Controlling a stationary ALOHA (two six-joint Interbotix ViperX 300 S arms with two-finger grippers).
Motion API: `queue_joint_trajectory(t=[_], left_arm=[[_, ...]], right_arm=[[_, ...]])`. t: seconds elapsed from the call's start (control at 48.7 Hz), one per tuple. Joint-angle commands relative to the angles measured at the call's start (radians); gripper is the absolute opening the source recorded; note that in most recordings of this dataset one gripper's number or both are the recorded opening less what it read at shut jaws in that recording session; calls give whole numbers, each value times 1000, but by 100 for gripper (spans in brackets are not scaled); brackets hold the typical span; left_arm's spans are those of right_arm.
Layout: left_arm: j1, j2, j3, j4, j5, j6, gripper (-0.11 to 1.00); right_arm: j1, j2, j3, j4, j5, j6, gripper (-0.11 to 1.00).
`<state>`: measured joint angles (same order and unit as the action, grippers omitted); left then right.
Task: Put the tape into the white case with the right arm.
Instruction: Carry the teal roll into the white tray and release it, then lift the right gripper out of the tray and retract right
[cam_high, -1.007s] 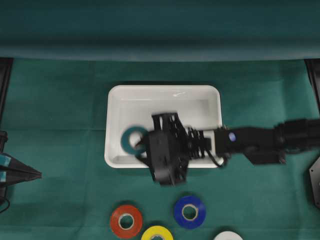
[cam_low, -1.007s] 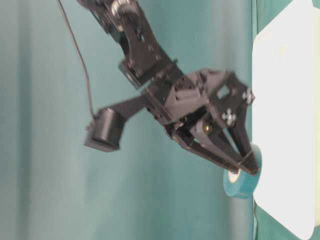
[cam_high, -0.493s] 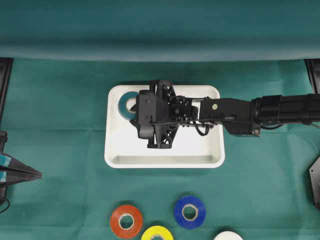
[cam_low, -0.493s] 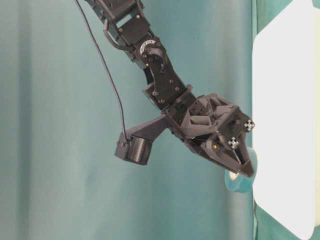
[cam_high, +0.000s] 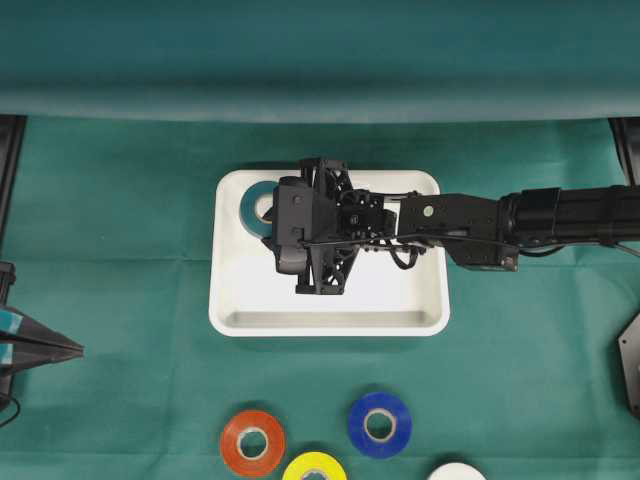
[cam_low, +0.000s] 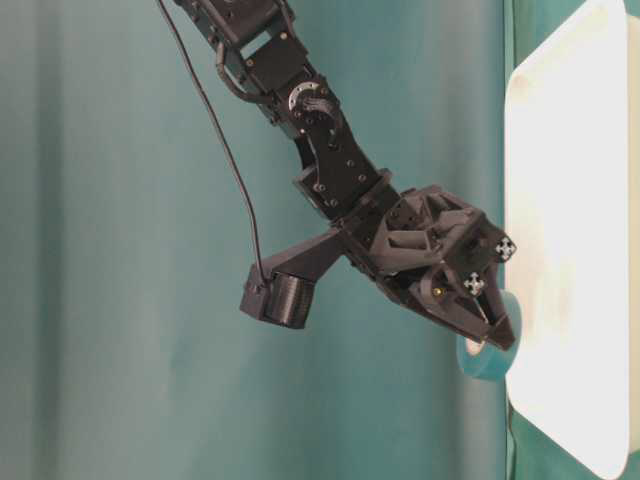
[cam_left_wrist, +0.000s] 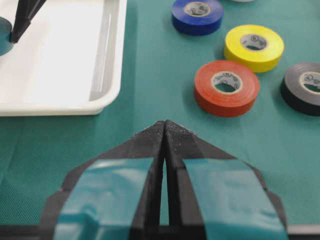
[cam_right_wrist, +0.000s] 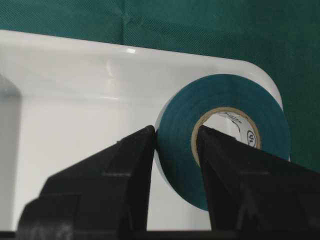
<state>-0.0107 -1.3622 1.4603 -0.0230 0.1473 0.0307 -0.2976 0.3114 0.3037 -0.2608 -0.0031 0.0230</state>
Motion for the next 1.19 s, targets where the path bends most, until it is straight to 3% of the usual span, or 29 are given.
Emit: queue_joint_trajectory(t=[0.0, 0.103, 0.247, 0.288, 0.37, 0.657, 0.925, 1.171], left_arm=[[0, 8, -11, 0, -9, 0, 0], [2, 8, -11, 2, -9, 0, 0], [0, 8, -11, 0, -9, 0, 0], [0, 8, -11, 0, -9, 0, 0], [2, 8, -11, 0, -9, 0, 0], [0, 8, -11, 2, -9, 0, 0], [2, 8, -9, 0, -9, 0, 0], [8, 8, -11, 0, -11, 0, 0]], right_arm=[[-2, -20, -18, -2, -11, 2, 1], [-3, -20, -17, -2, -12, 2, 16], [-3, -18, -11, -2, -11, 2, 57], [-2, -17, -9, -2, -11, 2, 64], [-2, -18, -6, -2, -11, 2, 59], [-5, -114, 77, -2, 52, 2, 59], [-9, -333, 331, 0, 48, 3, 59], [-9, -526, 574, 8, -74, 5, 59]])
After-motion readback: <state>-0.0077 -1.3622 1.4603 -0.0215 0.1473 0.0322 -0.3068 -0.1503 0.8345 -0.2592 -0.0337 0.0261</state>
